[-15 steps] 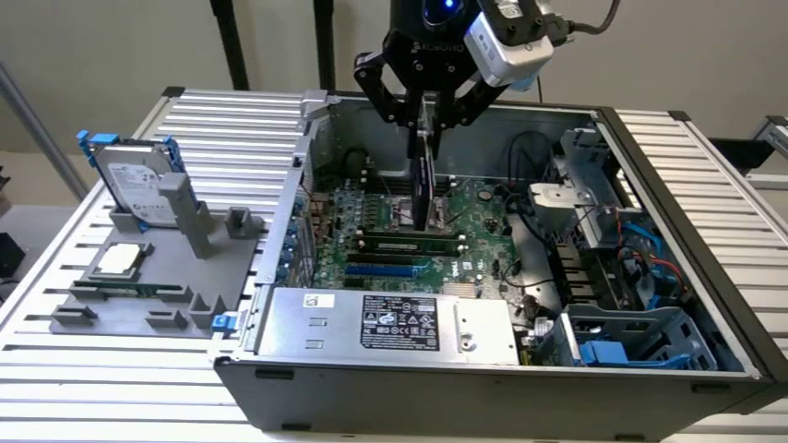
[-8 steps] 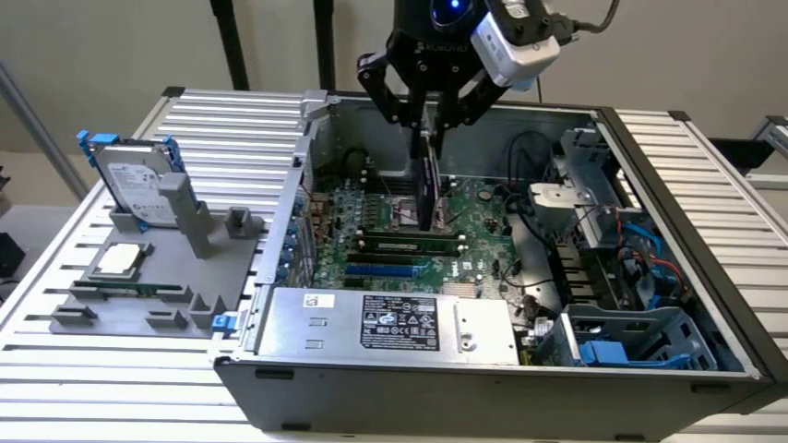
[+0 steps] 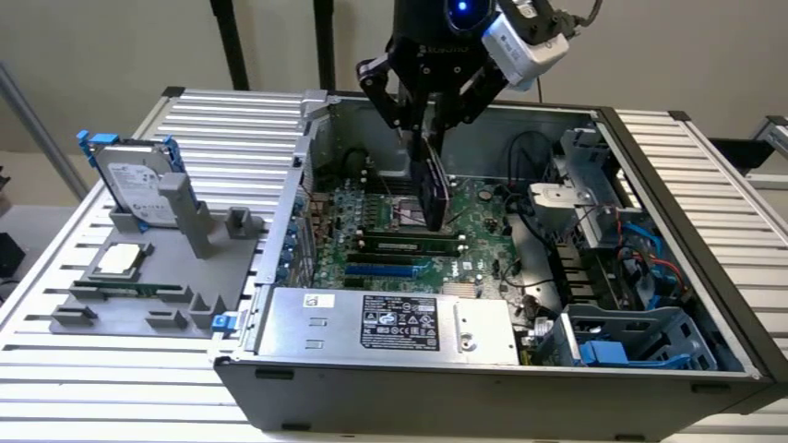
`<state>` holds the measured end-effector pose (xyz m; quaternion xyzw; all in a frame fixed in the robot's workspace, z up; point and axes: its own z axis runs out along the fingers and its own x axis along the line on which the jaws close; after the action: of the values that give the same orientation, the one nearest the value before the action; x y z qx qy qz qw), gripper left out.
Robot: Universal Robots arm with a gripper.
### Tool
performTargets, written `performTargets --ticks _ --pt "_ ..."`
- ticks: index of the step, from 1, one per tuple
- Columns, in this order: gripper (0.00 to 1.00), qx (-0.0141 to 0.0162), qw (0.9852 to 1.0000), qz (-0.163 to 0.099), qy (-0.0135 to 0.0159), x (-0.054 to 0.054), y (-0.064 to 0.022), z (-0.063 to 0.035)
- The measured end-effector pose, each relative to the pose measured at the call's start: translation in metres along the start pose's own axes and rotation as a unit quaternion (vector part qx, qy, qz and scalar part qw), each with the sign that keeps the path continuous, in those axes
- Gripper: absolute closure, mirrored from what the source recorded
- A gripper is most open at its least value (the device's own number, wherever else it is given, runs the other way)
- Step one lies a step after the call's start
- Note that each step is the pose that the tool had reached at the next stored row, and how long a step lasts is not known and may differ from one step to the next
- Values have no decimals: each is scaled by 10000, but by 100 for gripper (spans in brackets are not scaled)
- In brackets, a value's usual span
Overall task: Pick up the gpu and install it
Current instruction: 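Pick up the gpu and move the gpu toward the slot, then insert the gpu into the slot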
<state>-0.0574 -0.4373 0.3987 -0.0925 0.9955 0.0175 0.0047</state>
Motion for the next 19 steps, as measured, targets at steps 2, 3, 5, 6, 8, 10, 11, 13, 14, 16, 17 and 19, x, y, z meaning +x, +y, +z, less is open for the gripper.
performTargets --ticks 2,3,5,6,8,10,11,13,14,16,17,19 --pt "100 -2 9998 -182 4 0 0 5" --pt "100 -3 9996 -269 5 0 0 7" --pt "100 -5 9990 -455 9 0 0 12" --pt "100 -5 9985 -544 11 0 -1 14" --pt "100 -7 9974 -726 14 0 -1 20" --pt "100 -8 9959 -909 14 0 -1 28" --pt "100 -9 9950 -998 14 0 -1 32" --pt "100 -9 9930 -1181 10 0 -2 42" --pt "100 -9 9919 -1271 9 0 -2 47" --pt "100 -8 9895 -1448 6 1 -2 56" --pt "100 -8 9881 -1540 4 1 -2 61" --pt "100 -8 9851 -1721 1 1 -2 70"
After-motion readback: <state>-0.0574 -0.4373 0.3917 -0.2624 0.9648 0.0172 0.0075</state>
